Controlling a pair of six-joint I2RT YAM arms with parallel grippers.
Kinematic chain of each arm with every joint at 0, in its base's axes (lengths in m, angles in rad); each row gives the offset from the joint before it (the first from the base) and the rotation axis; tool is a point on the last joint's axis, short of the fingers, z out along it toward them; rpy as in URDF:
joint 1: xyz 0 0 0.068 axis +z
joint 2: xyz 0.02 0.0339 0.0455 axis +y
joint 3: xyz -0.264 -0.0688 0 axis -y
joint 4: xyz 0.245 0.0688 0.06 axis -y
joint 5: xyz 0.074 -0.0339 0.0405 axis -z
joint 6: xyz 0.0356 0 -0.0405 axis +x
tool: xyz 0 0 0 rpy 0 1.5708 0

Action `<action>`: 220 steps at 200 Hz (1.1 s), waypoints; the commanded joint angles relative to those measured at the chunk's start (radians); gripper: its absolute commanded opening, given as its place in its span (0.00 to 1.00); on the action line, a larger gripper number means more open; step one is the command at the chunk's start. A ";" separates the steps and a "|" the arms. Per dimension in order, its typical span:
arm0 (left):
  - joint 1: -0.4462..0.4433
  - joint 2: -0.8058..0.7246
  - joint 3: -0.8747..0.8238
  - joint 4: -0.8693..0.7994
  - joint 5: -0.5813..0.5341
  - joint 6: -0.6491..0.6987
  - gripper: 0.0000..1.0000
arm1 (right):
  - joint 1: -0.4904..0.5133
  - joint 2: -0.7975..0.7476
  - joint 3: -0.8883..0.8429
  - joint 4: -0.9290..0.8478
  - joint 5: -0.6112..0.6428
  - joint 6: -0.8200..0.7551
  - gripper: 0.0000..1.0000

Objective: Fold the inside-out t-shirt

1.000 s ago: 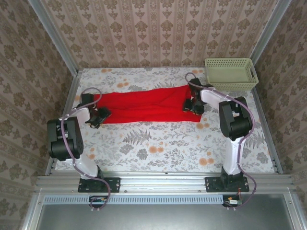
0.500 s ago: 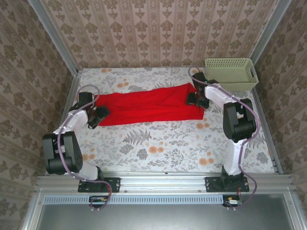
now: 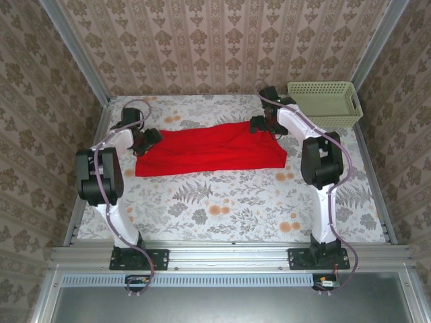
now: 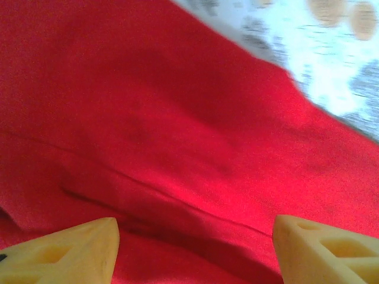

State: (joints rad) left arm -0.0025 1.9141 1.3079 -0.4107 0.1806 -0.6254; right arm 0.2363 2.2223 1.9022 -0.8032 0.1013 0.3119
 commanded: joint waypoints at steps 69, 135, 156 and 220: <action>0.035 0.049 0.015 -0.079 -0.059 0.063 0.75 | -0.017 0.218 0.175 -0.217 0.079 0.032 0.98; 0.087 -0.030 -0.132 0.000 0.013 0.034 0.77 | -0.003 0.247 0.192 -0.246 0.053 0.031 0.80; 0.103 -0.058 -0.173 0.012 0.006 0.032 0.78 | -0.005 0.250 0.192 -0.246 0.055 0.027 0.73; 0.125 -0.069 -0.198 0.011 0.027 0.045 0.78 | -0.027 0.190 0.094 -0.177 0.025 0.024 0.24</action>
State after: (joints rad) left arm 0.1009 1.8500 1.1450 -0.3439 0.2352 -0.5865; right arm 0.2359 2.4180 2.0750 -0.9527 0.0948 0.3431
